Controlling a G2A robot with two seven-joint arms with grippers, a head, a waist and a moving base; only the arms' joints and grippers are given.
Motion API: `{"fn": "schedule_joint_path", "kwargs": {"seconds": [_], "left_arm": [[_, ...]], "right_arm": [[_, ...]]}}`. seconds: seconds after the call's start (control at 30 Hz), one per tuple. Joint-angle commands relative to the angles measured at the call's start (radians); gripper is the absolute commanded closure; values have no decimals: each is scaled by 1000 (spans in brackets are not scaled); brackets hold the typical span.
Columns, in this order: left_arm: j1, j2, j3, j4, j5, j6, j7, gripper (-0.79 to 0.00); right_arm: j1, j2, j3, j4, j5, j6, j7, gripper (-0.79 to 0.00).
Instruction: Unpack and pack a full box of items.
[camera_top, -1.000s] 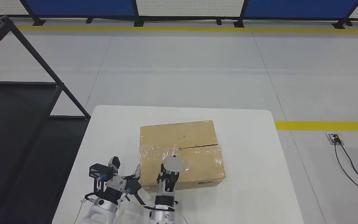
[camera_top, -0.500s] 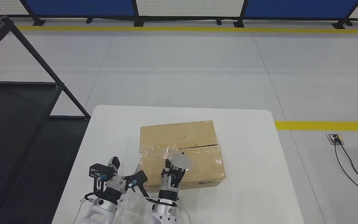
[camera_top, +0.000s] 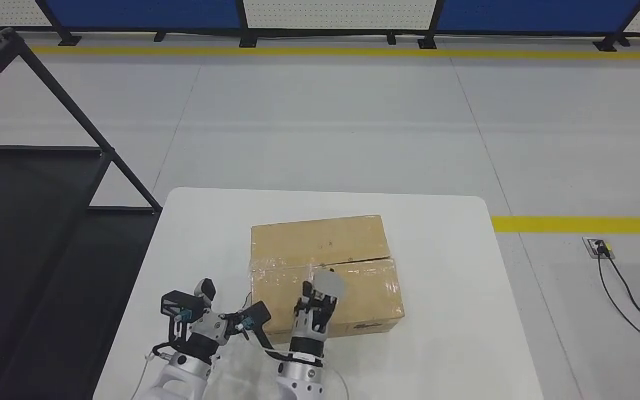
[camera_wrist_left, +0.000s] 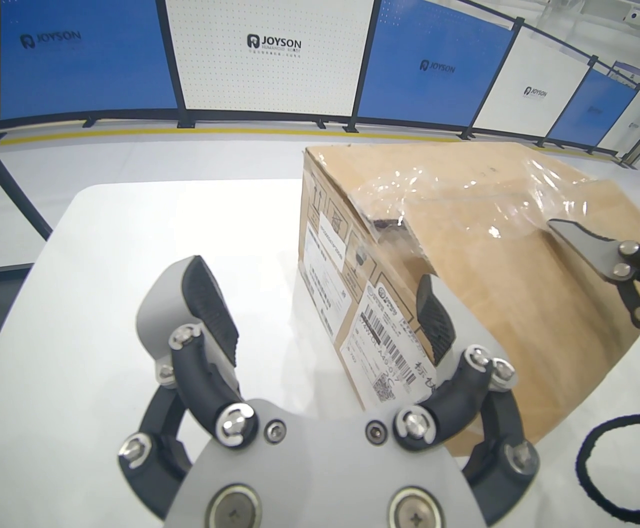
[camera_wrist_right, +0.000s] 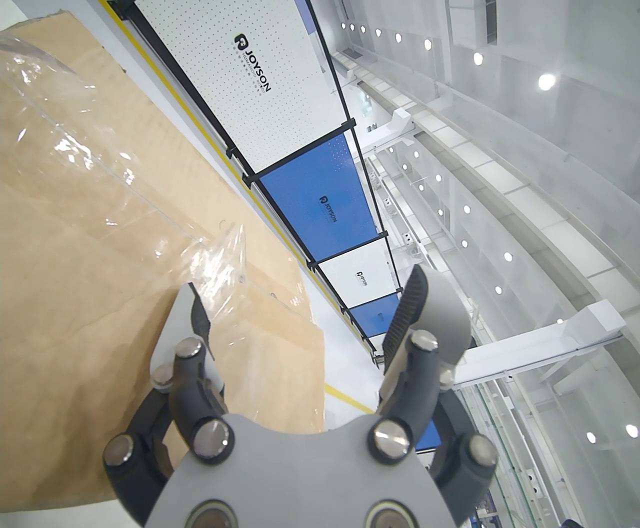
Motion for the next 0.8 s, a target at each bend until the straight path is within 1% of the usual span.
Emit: {"fn": "schedule_joint_path", "kwargs": {"seconds": [0.0,0.03,0.07,0.53,0.67,0.77], "left_arm": [[-1,0,0,1,-1,1,1,-785],[-1,0,0,2,-2,2,1,-785],[-1,1,1,2,-2,2,2,-785],[-1,3,3,5,-5,6,6,-785],[-1,3,2,6,-9,5,8,-785],[-1,4,1,6,-10,3,10,-785]], "right_arm": [[-6,-3,9,-3,5,-5,-14,-145],[-9,-4,13,-5,7,-7,-22,-55],[-12,-5,18,-6,9,-10,-29,-3],[-33,-21,63,-27,51,-53,-114,0],[-35,-20,62,-44,26,-58,-119,0],[-35,-19,59,-62,-10,-65,-100,0]]}}
